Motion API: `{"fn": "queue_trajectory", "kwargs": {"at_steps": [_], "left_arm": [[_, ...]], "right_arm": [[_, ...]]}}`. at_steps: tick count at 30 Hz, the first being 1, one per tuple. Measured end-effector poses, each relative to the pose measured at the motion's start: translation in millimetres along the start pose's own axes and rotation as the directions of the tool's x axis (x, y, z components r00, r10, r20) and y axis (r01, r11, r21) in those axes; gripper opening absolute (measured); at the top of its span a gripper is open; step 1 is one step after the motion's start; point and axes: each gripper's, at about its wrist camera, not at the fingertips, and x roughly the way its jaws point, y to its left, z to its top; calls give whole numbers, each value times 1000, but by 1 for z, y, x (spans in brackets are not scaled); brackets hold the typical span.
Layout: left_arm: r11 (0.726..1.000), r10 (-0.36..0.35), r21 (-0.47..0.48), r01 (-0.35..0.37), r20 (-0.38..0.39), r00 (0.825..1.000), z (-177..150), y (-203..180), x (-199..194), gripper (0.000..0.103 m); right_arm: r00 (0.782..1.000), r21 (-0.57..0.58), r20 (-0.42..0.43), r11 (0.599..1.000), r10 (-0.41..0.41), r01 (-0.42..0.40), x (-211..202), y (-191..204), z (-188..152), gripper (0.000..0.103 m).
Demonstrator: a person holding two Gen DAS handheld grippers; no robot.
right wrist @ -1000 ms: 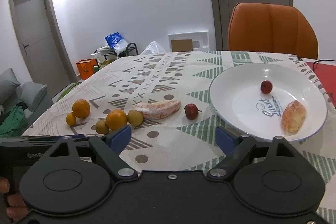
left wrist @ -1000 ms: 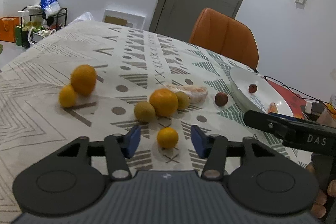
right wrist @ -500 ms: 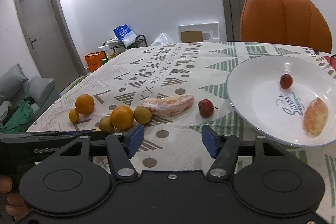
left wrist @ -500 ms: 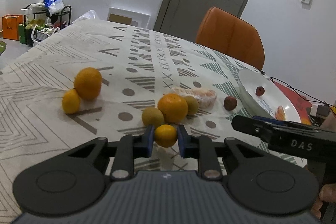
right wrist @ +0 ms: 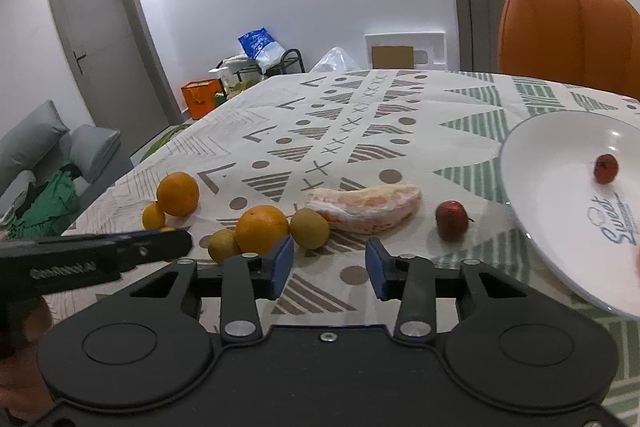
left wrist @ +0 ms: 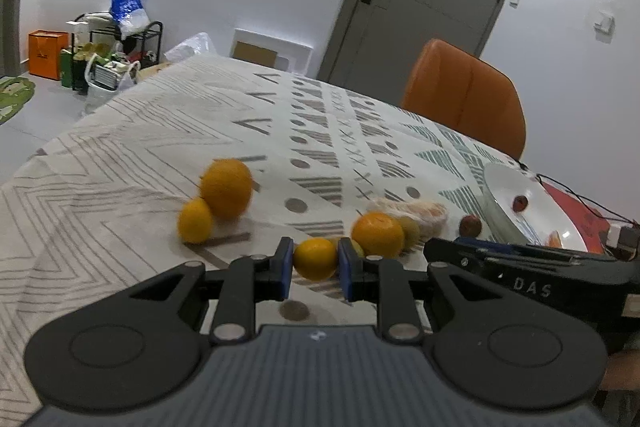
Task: Organize fruits
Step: 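Grasp the green-yellow plum with the right gripper while the left gripper holds the citrus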
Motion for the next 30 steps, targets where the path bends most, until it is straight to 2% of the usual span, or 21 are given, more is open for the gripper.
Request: {"fn": "queue_trajectory", "kwargs": {"at_steps": [12, 14, 16, 23, 25, 30], "left_arm": [[999, 34, -22, -34, 16, 999, 6, 14, -6, 22], [999, 35, -21, -35, 16, 999, 6, 14, -7, 22], [999, 36, -20, -36, 14, 999, 6, 14, -7, 22], [999, 33, -13, -33, 18, 999, 7, 10, -8, 22], [1000, 30, -10, -29, 18, 999, 8, 8, -8, 22], [1000, 18, 10, -19, 19, 1000, 9, -2, -7, 22]], "right_arm": [[1000, -28, -19, 1000, -13, 12, 21, 9, 10, 38], [1000, -29, -20, 1000, -5, 4, 22, 9, 10, 32], [1000, -26, -24, 999, 18, -19, 23, 8, 10, 21], [1000, -15, -15, 1000, 25, -25, 14, 5, 12, 15], [1000, -5, -3, 1000, 27, -27, 9, 2, 13, 0], [1000, 15, 12, 1000, 20, -21, -4, -7, 14, 0]]}}
